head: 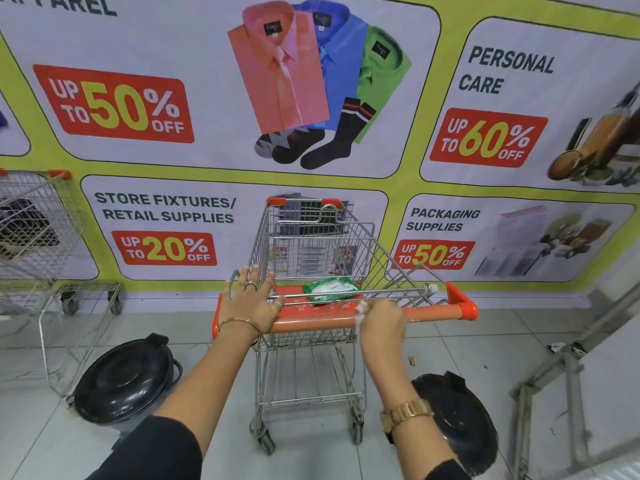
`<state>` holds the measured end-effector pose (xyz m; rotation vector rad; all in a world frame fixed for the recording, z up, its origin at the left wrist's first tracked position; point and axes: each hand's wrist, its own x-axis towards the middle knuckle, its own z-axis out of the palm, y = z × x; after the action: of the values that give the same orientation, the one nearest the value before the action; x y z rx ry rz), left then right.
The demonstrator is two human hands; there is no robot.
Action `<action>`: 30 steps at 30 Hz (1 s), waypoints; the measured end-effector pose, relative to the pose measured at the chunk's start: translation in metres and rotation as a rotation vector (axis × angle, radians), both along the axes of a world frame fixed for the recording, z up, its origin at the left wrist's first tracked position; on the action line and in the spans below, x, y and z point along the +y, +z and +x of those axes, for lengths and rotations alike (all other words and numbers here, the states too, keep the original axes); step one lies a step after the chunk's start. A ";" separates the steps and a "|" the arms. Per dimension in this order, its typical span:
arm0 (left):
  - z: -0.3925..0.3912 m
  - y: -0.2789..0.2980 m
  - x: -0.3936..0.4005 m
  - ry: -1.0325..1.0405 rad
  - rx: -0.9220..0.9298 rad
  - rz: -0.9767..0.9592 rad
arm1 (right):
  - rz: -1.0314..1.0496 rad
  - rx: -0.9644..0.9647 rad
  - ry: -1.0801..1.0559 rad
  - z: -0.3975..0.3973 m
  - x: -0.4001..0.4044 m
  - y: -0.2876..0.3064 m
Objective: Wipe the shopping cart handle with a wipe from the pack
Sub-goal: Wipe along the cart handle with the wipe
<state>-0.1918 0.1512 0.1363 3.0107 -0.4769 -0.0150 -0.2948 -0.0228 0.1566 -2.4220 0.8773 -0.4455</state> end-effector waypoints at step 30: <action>-0.002 0.003 0.003 0.015 0.025 -0.005 | -0.181 0.083 0.043 -0.001 -0.006 0.002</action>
<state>-0.1940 0.1539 0.1390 3.0051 -0.4509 -0.0508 -0.2957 -0.0289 0.1581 -2.6360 0.8508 -0.4276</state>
